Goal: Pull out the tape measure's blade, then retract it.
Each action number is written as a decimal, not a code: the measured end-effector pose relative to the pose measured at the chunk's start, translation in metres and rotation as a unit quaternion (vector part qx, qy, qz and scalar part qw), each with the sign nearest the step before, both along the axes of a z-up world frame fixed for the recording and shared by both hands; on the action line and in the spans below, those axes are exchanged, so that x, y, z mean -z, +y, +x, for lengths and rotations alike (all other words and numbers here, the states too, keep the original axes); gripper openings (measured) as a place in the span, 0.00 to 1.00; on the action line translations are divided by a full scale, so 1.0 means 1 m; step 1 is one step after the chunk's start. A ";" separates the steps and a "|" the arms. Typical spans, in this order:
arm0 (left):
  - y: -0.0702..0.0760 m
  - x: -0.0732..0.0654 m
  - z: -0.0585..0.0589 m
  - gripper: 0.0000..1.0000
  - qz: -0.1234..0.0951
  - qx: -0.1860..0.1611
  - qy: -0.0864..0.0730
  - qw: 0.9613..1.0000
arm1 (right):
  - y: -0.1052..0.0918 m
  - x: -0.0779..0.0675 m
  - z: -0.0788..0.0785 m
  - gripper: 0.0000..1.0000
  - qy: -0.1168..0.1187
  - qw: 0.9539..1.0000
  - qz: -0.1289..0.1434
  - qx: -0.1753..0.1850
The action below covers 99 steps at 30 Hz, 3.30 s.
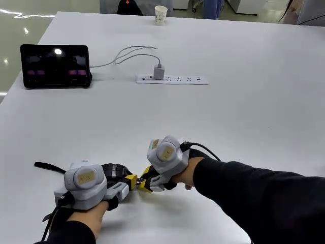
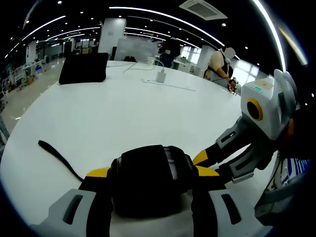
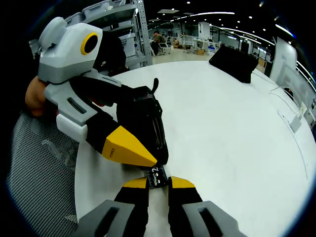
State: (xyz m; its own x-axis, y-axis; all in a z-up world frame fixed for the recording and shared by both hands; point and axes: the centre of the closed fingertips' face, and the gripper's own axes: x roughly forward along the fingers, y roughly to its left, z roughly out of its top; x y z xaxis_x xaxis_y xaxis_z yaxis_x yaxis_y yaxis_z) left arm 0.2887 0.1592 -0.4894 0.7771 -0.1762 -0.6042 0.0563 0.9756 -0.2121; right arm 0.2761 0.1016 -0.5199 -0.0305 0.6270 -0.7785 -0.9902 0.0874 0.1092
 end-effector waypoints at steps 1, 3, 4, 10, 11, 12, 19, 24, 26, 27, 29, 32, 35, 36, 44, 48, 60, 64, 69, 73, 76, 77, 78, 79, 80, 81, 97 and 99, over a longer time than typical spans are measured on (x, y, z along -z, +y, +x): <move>0.000 0.000 0.000 0.60 0.000 0.000 0.000 1.000 | 0.001 -0.001 -0.001 0.11 0.000 1.000 0.000 -0.001; 0.000 0.000 0.000 0.60 0.000 0.000 -0.001 1.000 | 0.002 -0.001 -0.001 0.11 -0.001 1.000 0.001 -0.003; 0.000 0.000 0.000 0.60 0.001 0.000 -0.001 1.000 | 0.002 0.000 -0.001 0.11 -0.001 1.000 0.000 -0.003; 0.000 0.000 0.000 0.60 0.001 0.001 -0.002 1.000 | 0.004 0.000 -0.002 0.11 -0.004 1.000 0.000 -0.009; 0.000 0.000 0.000 0.60 0.001 0.001 -0.001 1.000 | 0.005 0.000 -0.002 0.11 -0.004 1.000 0.000 -0.009; 0.000 0.000 0.000 0.60 0.001 0.001 -0.001 1.000 | 0.005 0.001 -0.002 0.11 -0.004 1.000 0.001 -0.010; -0.001 0.001 0.000 0.60 0.000 0.002 -0.002 1.000 | 0.010 0.000 -0.003 0.11 -0.005 1.000 0.004 -0.011; -0.002 0.001 0.000 0.61 0.004 0.003 -0.001 1.000 | 0.009 0.001 -0.004 0.12 -0.007 1.000 0.003 -0.012; -0.002 0.001 0.000 0.61 0.007 0.002 -0.003 1.000 | 0.009 0.001 -0.003 0.12 -0.008 1.000 0.002 -0.011; -0.001 0.001 0.000 0.61 0.007 0.001 -0.004 1.000 | 0.009 0.001 -0.004 0.12 -0.006 1.000 0.001 -0.007; -0.002 0.000 0.000 0.62 0.005 0.003 -0.006 1.000 | 0.008 0.001 -0.004 0.12 -0.010 1.000 0.002 -0.010; -0.002 0.001 0.000 0.62 0.004 0.006 -0.002 1.000 | 0.008 0.001 -0.004 0.12 -0.009 1.000 0.002 -0.010; -0.003 0.001 -0.001 0.62 0.012 0.023 -0.003 1.000 | 0.008 0.000 -0.005 0.12 -0.013 1.000 0.002 -0.013; -0.003 0.001 -0.001 0.62 0.013 0.026 -0.005 1.000 | 0.008 0.000 -0.005 0.12 -0.017 1.000 0.003 -0.013; -0.003 0.001 0.001 0.62 0.014 0.049 -0.005 0.999 | 0.008 0.001 -0.004 0.12 -0.037 0.999 0.010 -0.004; -0.003 0.002 0.000 0.62 0.013 0.055 0.000 0.998 | 0.007 0.001 -0.002 0.13 -0.032 0.999 0.006 0.010; 0.010 0.005 -0.011 0.77 0.009 0.068 -0.004 0.998 | -0.011 -0.007 -0.004 0.12 -0.028 0.999 0.015 0.040; 0.014 0.008 -0.017 0.81 0.006 0.074 0.002 0.997 | -0.019 -0.014 -0.003 0.13 -0.032 0.998 0.025 0.055; 0.014 0.004 -0.019 0.86 0.002 0.087 -0.002 0.996 | -0.038 -0.022 -0.001 0.16 -0.038 0.996 0.031 0.074; 0.011 0.000 -0.021 0.89 0.000 0.114 -0.004 0.994 | -0.057 -0.035 0.005 0.20 -0.043 0.993 0.045 0.104; 0.016 -0.003 -0.022 0.94 0.009 0.127 -0.007 0.992 | -0.074 -0.040 0.007 0.22 -0.047 0.991 0.048 0.118; 0.018 -0.005 -0.023 0.95 0.009 0.129 -0.008 0.992 | -0.079 -0.041 0.008 0.23 -0.047 0.990 0.049 0.124; 0.020 -0.008 -0.025 0.95 0.008 0.135 -0.007 0.991 | -0.086 -0.044 0.009 0.24 -0.049 0.989 0.050 0.131; 0.021 -0.011 -0.026 0.95 0.009 0.139 -0.005 0.990 | -0.091 -0.046 0.009 0.25 -0.050 0.988 0.051 0.135; 0.023 -0.013 -0.028 0.95 0.013 0.145 -0.005 0.989 | -0.095 -0.047 0.008 0.26 -0.051 0.988 0.052 0.138; 0.026 -0.013 -0.029 0.95 0.021 0.158 -0.006 0.987 | -0.102 -0.049 0.008 0.27 -0.052 0.987 0.052 0.143; 0.051 -0.044 -0.051 0.99 0.041 0.237 -0.010 0.971 | -0.159 -0.052 -0.001 0.39 -0.057 0.986 0.030 0.154; 0.057 -0.043 -0.055 0.99 0.069 0.246 -0.010 0.967 | -0.163 -0.052 0.000 0.42 -0.055 0.985 0.031 0.158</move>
State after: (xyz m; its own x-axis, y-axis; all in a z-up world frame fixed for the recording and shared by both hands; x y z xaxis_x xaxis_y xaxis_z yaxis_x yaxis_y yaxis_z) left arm 0.2341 0.2158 -0.4467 0.6313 -0.4471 -0.6337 0.5241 0.8482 -0.0764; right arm 0.2759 -0.0618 -0.4683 0.2575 0.6373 -0.7263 -0.9203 0.3908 0.0167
